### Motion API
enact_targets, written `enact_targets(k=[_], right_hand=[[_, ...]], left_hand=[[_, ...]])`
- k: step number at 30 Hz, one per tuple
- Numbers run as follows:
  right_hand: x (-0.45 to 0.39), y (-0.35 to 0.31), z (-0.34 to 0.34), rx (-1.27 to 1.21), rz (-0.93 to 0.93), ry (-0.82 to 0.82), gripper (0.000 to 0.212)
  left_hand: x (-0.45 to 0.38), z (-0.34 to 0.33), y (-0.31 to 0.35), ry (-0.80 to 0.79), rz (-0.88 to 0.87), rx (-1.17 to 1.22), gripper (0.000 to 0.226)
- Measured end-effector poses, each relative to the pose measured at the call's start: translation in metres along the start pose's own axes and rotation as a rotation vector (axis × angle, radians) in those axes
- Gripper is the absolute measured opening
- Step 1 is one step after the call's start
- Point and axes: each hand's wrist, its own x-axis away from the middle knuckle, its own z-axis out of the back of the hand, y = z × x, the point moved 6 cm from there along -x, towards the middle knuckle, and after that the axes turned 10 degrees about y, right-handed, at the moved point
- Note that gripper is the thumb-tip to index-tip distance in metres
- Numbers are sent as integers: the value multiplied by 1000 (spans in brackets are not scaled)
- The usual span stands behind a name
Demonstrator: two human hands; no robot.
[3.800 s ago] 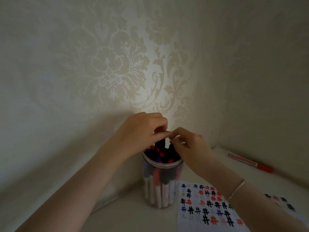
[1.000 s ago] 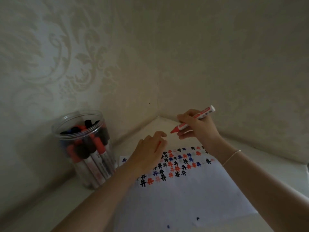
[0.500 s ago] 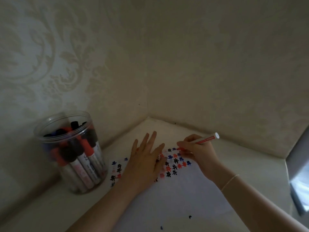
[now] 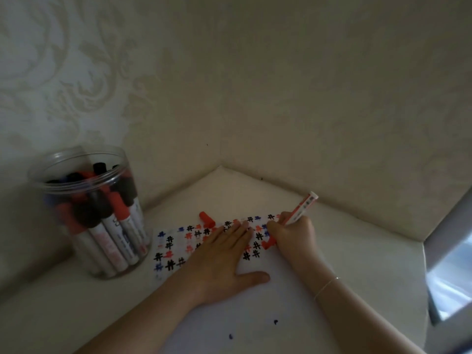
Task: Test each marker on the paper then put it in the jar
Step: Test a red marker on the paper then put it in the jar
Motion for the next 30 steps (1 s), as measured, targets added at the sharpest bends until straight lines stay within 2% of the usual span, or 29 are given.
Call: enact_targets(k=[5, 11, 16, 19, 24, 30], right_hand=[[2, 1, -1, 5, 11, -13, 33], [7, -8, 1, 73, 130, 4, 38], [2, 0, 1, -15, 69, -33, 37], [6, -2, -3, 17, 100, -78, 39], [6, -9, 2, 76, 167, -3, 41], [3, 0, 0, 3, 77, -20, 36]], left_hand=[[-1, -1, -2, 14, -11, -17, 97], [-1, 1, -1, 17, -14, -28, 96], [-1, 1, 0, 7, -15, -25, 95], [-2, 0, -1, 12, -17, -26, 96], [-3, 0, 0, 14, -15, -27, 98], [-3, 1, 0, 13, -14, -24, 98]])
